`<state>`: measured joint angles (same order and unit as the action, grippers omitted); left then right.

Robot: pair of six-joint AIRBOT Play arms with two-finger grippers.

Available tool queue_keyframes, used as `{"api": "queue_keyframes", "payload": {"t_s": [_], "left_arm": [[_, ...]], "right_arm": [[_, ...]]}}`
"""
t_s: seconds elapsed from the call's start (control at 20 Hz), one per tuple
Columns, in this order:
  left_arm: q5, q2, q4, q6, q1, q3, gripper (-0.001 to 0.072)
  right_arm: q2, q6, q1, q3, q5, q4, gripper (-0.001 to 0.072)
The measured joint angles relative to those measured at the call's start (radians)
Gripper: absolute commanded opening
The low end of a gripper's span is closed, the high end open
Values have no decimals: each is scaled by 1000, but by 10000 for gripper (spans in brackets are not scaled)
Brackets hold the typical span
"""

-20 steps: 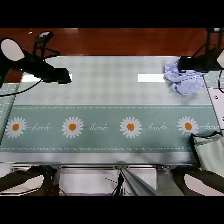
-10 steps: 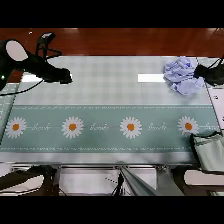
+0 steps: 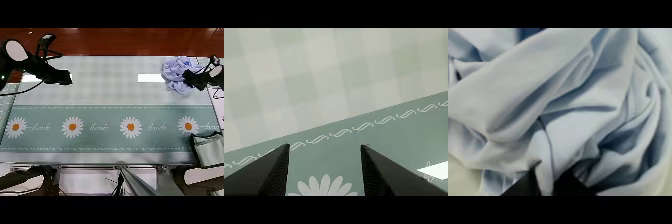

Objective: Fold the shirts.

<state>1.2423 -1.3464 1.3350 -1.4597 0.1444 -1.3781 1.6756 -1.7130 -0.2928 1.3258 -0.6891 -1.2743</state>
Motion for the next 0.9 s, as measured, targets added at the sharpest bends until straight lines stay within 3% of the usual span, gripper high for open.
{"api": "queue_keyframes", "payload": {"t_s": [0.25, 0.4, 0.65, 0.9], "left_arm": [[97, 5, 0, 0, 0, -109, 543], [191, 17, -5, 0, 0, -260, 543], [287, 87, -29, 0, 0, -547, 543], [334, 204, -35, 0, 0, -664, 543]], "right_arm": [[-206, 238, 61, 86, -74, 189, 24], [-385, 328, 142, 157, -111, 255, 24], [-630, 366, 274, 242, -140, 294, 24], [-743, 352, 384, 263, -251, 290, 23]]}}
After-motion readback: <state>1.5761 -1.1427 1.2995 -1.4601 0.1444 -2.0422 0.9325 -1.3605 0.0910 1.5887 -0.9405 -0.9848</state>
